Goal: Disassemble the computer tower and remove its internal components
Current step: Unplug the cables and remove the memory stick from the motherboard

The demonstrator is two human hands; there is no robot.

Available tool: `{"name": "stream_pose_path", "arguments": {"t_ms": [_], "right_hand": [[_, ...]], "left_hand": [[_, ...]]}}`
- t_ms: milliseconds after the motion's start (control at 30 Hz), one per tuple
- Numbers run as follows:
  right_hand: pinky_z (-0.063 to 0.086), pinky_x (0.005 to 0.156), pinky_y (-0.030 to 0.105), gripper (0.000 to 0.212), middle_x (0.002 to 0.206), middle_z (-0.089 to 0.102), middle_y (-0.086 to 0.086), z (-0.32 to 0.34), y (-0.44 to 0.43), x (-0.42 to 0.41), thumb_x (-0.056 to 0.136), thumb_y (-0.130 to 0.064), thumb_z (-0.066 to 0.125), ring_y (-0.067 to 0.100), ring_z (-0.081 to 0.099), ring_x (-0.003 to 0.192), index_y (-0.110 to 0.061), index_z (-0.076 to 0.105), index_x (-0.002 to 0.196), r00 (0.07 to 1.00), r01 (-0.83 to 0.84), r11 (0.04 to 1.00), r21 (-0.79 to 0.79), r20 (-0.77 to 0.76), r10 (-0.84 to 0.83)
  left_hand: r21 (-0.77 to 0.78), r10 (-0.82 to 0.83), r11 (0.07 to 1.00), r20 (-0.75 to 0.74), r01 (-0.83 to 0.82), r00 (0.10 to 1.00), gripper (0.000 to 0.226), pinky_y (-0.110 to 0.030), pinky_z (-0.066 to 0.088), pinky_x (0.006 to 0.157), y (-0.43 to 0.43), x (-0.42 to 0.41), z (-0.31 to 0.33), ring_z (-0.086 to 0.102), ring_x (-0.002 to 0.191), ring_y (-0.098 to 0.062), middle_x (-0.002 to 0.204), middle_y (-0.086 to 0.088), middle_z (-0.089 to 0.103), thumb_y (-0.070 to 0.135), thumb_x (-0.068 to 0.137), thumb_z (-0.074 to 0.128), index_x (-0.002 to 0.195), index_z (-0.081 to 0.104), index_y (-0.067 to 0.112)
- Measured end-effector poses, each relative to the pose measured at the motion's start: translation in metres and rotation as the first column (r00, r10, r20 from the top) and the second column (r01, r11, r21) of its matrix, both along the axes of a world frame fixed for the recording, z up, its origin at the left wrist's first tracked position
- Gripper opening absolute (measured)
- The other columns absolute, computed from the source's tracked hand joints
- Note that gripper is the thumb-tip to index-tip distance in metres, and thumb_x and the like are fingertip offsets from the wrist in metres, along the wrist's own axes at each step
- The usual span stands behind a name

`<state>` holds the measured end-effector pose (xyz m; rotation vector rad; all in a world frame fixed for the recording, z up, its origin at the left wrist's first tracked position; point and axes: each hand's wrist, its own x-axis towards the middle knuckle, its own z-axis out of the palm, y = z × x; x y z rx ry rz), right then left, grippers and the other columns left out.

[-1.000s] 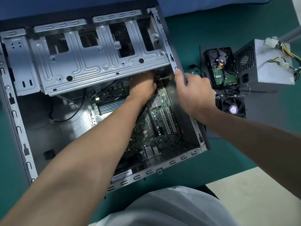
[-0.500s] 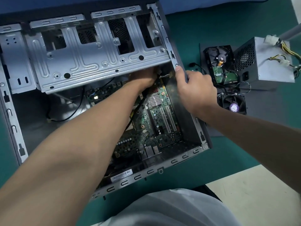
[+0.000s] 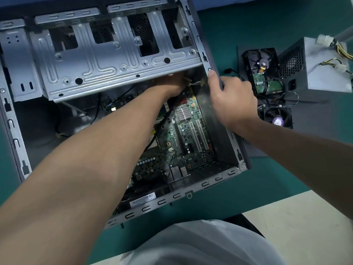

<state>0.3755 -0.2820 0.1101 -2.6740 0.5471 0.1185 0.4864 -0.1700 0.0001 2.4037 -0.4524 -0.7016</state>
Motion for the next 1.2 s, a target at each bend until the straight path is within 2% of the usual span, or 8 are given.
{"name": "stream_pose_path", "arguments": {"t_ms": [200, 500, 600, 700, 767, 867, 1033, 1200], "right_hand": [[0.044, 0.065, 0.039, 0.054, 0.064, 0.049, 0.003, -0.001, 0.000, 0.001, 0.092, -0.061, 0.021, 0.030, 0.051, 0.066, -0.022, 0.033, 0.057, 1.000, -0.011, 1.000, 0.001, -0.005, 0.011], [0.047, 0.068, 0.042, 0.052, 0.065, 0.050, 0.003, 0.000, -0.001, 0.001, 0.092, -0.060, 0.019, 0.030, 0.052, 0.068, -0.024, 0.031, 0.057, 0.999, -0.033, 0.999, -0.010, 0.001, 0.033], [0.047, 0.071, 0.044, 0.054, 0.070, 0.055, 0.006, 0.001, 0.000, 0.001, 0.093, -0.060, 0.018, 0.032, 0.053, 0.071, -0.022, 0.035, 0.058, 0.999, -0.038, 0.999, -0.026, 0.005, 0.038], [0.046, 0.072, 0.044, 0.058, 0.074, 0.058, 0.010, 0.000, -0.001, 0.001, 0.092, -0.061, 0.016, 0.034, 0.053, 0.073, -0.018, 0.044, 0.064, 0.999, -0.033, 0.998, -0.061, 0.004, 0.033], [0.043, 0.067, 0.041, 0.061, 0.068, 0.055, 0.008, -0.001, -0.001, 0.000, 0.093, -0.060, 0.016, 0.032, 0.051, 0.066, -0.016, 0.048, 0.066, 0.999, -0.046, 0.995, -0.089, 0.021, 0.048], [0.038, 0.062, 0.038, 0.063, 0.060, 0.047, 0.004, -0.001, -0.001, -0.001, 0.094, -0.058, 0.016, 0.027, 0.044, 0.056, -0.015, 0.051, 0.065, 0.997, -0.061, 0.990, -0.124, 0.044, 0.067], [0.035, 0.061, 0.037, 0.056, 0.069, 0.049, 0.009, 0.001, 0.003, -0.003, 0.096, -0.052, 0.019, 0.029, 0.043, 0.063, -0.011, 0.053, 0.080, 0.989, -0.072, 0.981, -0.180, 0.114, 0.093], [0.045, 0.065, 0.044, 0.031, 0.107, 0.055, 0.021, 0.009, 0.009, -0.012, 0.093, -0.023, 0.047, 0.035, 0.050, 0.092, -0.001, 0.049, 0.116, 0.923, -0.178, 0.932, -0.316, 0.274, 0.269]], "left_hand": [[-0.032, 0.130, 0.991, 0.120, -0.127, 0.984, 0.028, -0.029, 0.035, 0.084, -0.004, -0.002, -0.003, 0.050, 0.113, -0.029, 0.124, -0.009, 0.055, 0.026, 0.100, 0.042, 0.123, 0.054, 0.018], [-0.079, 0.227, 0.973, 0.133, -0.218, 0.965, 0.021, -0.026, 0.032, 0.084, -0.001, -0.012, 0.015, 0.048, 0.105, -0.018, 0.113, -0.001, 0.054, 0.025, 0.098, 0.043, 0.117, 0.053, 0.022], [0.068, 0.124, 0.989, 0.080, -0.130, 0.989, 0.025, -0.036, 0.040, 0.078, 0.014, -0.042, 0.027, 0.056, 0.094, -0.027, 0.096, -0.006, 0.054, 0.027, 0.098, 0.044, 0.121, 0.045, 0.015], [0.175, 0.083, 0.977, 0.224, -0.124, 0.971, 0.041, -0.041, 0.045, 0.072, 0.037, -0.079, 0.036, 0.049, 0.067, -0.019, 0.077, 0.002, 0.052, 0.044, 0.099, 0.044, 0.126, 0.044, 0.012], [0.239, 0.051, 0.964, 0.253, -0.113, 0.966, 0.053, -0.042, 0.042, 0.090, 0.055, -0.103, 0.037, 0.056, 0.093, -0.025, 0.108, -0.008, 0.063, 0.051, 0.098, 0.039, 0.132, 0.042, 0.011], [0.320, 0.043, 0.943, 0.153, -0.091, 0.987, 0.068, -0.040, 0.016, 0.116, 0.082, -0.129, 0.042, 0.028, 0.141, -0.027, 0.152, -0.009, 0.034, 0.059, 0.097, 0.027, 0.149, 0.026, 0.014], [0.340, 0.105, 0.932, 0.079, -0.125, 0.991, 0.064, -0.040, 0.007, 0.118, 0.111, -0.143, 0.055, 0.007, 0.148, -0.022, 0.160, -0.007, 0.014, 0.060, 0.098, 0.020, 0.138, 0.047, 0.018], [0.356, 0.261, 0.895, 0.067, -0.268, 0.963, 0.060, -0.037, 0.009, 0.118, 0.144, -0.157, 0.060, 0.006, 0.148, -0.018, 0.161, -0.004, 0.012, 0.048, 0.100, 0.039, 0.148, 0.032, 0.014]]}}
